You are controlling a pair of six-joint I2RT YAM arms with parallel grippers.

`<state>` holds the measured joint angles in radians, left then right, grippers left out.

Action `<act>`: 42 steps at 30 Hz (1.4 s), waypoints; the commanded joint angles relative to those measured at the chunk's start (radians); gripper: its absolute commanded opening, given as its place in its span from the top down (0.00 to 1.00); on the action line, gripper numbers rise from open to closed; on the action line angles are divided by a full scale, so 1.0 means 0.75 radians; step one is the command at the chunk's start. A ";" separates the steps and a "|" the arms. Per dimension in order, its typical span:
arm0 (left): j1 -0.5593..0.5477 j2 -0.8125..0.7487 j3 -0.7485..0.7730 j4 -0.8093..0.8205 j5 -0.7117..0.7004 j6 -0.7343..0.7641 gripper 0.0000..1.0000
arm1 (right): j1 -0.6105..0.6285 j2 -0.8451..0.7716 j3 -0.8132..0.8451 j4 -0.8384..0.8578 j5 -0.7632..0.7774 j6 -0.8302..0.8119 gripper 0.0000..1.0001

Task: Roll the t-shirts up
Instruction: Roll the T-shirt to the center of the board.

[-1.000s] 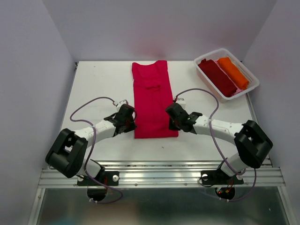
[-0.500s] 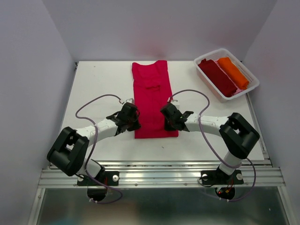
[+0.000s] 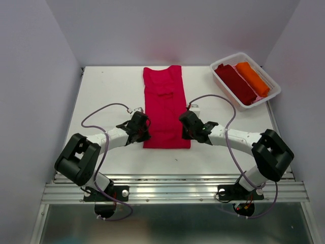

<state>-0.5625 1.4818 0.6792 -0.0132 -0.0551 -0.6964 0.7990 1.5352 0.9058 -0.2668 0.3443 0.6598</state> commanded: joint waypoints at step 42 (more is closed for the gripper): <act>0.022 -0.454 -0.310 -0.056 0.112 -0.254 0.40 | -0.020 -0.315 -0.396 0.098 -0.187 0.309 0.51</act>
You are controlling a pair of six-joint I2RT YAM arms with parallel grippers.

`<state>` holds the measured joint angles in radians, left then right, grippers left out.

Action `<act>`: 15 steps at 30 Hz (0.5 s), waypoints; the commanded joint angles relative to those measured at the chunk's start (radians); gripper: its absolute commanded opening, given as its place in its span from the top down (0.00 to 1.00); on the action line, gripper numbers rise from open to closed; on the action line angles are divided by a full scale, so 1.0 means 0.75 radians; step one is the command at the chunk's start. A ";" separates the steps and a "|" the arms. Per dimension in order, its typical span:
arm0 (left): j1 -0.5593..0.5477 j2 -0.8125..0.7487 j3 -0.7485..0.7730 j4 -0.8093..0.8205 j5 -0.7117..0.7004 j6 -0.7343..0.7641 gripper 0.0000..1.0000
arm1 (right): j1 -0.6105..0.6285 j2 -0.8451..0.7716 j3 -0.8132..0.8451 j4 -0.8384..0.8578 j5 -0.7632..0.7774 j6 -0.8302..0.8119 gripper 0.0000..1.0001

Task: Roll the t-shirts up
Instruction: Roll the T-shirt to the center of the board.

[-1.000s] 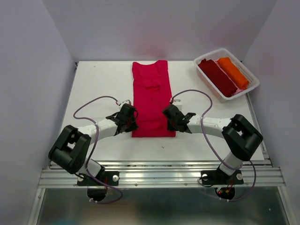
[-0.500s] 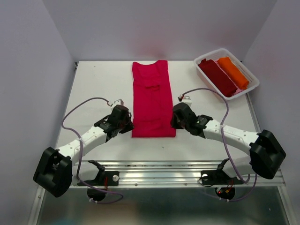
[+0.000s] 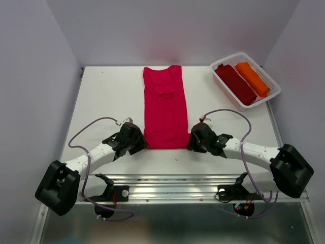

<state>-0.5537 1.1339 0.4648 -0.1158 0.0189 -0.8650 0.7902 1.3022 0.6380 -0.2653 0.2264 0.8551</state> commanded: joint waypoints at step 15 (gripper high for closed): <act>0.010 0.096 -0.080 0.216 0.022 -0.060 0.83 | -0.021 0.121 -0.053 0.206 -0.044 0.038 0.70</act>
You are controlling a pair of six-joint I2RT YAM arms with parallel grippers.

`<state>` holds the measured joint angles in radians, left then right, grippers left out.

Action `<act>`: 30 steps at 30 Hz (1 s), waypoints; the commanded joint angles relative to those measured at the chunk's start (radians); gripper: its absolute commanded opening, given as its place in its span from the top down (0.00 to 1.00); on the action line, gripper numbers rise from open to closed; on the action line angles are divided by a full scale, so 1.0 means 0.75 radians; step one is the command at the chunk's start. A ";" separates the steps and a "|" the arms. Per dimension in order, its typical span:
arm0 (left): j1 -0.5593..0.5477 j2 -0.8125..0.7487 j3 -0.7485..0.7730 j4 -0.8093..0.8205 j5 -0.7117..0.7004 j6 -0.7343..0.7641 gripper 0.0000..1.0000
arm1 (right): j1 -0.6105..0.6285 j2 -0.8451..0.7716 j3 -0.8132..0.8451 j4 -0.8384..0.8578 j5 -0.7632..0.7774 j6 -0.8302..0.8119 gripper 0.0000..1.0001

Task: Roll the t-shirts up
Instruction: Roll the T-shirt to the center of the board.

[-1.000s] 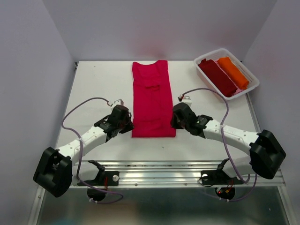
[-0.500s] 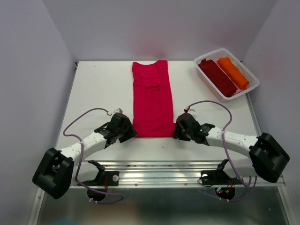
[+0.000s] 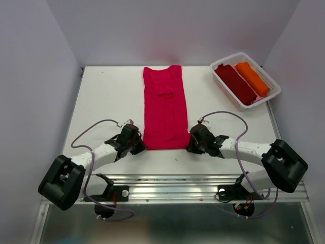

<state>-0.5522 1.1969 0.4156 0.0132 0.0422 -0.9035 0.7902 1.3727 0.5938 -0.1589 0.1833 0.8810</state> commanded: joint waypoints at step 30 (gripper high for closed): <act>0.008 -0.121 -0.104 0.068 -0.007 -0.110 1.00 | -0.033 -0.031 -0.125 0.198 -0.032 0.171 0.69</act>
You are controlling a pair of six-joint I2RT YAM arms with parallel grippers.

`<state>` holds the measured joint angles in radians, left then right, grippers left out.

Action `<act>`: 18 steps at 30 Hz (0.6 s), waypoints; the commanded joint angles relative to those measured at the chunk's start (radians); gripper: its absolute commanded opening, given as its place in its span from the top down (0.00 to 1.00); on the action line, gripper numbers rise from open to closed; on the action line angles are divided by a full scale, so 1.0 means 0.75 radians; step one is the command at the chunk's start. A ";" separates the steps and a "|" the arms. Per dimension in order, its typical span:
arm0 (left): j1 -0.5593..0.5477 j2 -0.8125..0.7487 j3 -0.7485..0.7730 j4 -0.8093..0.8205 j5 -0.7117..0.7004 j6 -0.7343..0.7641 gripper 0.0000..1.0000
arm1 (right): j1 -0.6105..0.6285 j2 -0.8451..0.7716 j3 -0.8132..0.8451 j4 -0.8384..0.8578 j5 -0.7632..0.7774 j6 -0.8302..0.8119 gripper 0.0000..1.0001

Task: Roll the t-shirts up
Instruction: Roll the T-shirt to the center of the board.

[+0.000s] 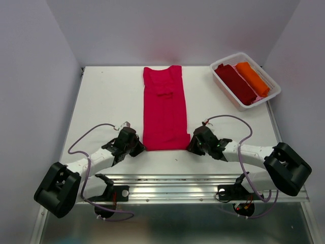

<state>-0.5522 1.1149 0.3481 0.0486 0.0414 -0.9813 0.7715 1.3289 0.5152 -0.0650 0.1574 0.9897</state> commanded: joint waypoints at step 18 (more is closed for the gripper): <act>0.004 -0.094 0.043 -0.214 -0.006 -0.054 1.00 | -0.008 -0.076 0.019 -0.083 -0.005 -0.092 0.99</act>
<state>-0.5522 1.0843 0.3485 -0.0135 0.0456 -1.0046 0.7715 1.3251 0.5091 -0.0483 0.1444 0.9615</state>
